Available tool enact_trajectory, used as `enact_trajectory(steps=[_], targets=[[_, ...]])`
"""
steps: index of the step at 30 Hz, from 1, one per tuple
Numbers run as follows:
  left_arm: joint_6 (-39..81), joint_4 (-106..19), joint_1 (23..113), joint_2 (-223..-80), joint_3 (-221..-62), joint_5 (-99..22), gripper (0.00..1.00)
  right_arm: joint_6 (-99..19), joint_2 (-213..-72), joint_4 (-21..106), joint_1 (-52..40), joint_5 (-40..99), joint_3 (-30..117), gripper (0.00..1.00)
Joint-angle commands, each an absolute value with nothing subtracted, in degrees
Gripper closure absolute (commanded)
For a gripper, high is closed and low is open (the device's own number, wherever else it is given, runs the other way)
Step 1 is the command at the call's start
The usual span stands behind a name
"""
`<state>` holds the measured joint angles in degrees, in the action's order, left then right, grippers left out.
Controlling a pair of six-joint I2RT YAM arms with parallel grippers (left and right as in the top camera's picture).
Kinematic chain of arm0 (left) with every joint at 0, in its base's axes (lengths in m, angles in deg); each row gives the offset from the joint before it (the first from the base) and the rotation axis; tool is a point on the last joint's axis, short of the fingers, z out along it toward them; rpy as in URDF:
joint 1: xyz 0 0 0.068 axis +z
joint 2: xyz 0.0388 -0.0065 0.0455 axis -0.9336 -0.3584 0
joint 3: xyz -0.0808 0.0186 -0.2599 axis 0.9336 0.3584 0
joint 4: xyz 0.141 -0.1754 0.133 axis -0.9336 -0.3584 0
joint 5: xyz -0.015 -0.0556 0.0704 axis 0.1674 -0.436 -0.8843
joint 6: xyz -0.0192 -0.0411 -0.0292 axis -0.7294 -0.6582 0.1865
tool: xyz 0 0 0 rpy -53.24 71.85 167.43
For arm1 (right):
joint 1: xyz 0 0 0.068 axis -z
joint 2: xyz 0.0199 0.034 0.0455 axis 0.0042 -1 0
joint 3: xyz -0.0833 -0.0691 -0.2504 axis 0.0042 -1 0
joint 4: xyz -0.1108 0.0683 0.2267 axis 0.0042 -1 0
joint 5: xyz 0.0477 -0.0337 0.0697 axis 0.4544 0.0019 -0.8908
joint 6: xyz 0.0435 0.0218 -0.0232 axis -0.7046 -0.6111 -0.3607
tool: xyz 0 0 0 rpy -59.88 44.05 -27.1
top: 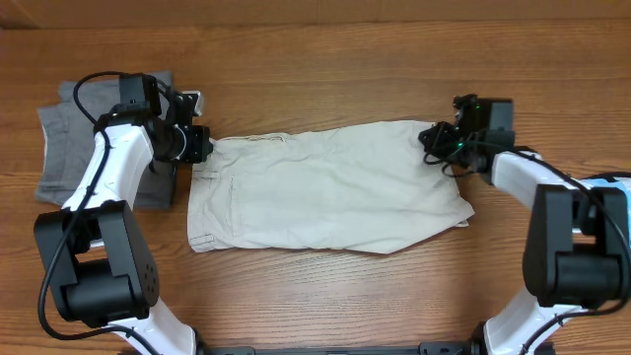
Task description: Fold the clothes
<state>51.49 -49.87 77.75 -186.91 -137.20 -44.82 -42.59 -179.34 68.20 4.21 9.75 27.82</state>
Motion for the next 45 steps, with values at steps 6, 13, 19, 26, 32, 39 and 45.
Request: enact_trajectory(steps=[6,13,19,26,32,39,45], targets=[[50.16,-46.59,81.73,-187.44,-137.77,-41.15,0.96,-42.55,-170.70,67.48,6.76,7.07,32.83,0.96],[48.67,-44.12,85.29,-187.44,-137.77,-41.23,0.96,-42.59,-171.71,67.04,6.74,15.72,32.76,0.96],[48.59,-42.75,85.29,-187.46,-137.75,-41.26,0.96,-42.59,-173.85,67.39,6.65,16.40,32.76,0.96],[48.02,-43.93,85.14,-187.33,-137.79,-41.32,0.43,-42.13,-173.22,66.89,7.51,15.09,32.78,0.51],[48.08,-51.40,86.61,-186.04,-139.26,-39.68,0.28,-42.39,-169.02,58.27,11.64,5.25,32.78,0.44],[48.70,-62.61,85.88,-185.01,-138.82,-40.38,0.23,-42.79,-167.80,34.73,11.97,12.81,32.67,0.37],[48.67,-61.35,83.57,-185.54,-132.98,-45.82,0.18,-42.83,-171.10,31.54,9.50,18.30,29.20,0.36]])
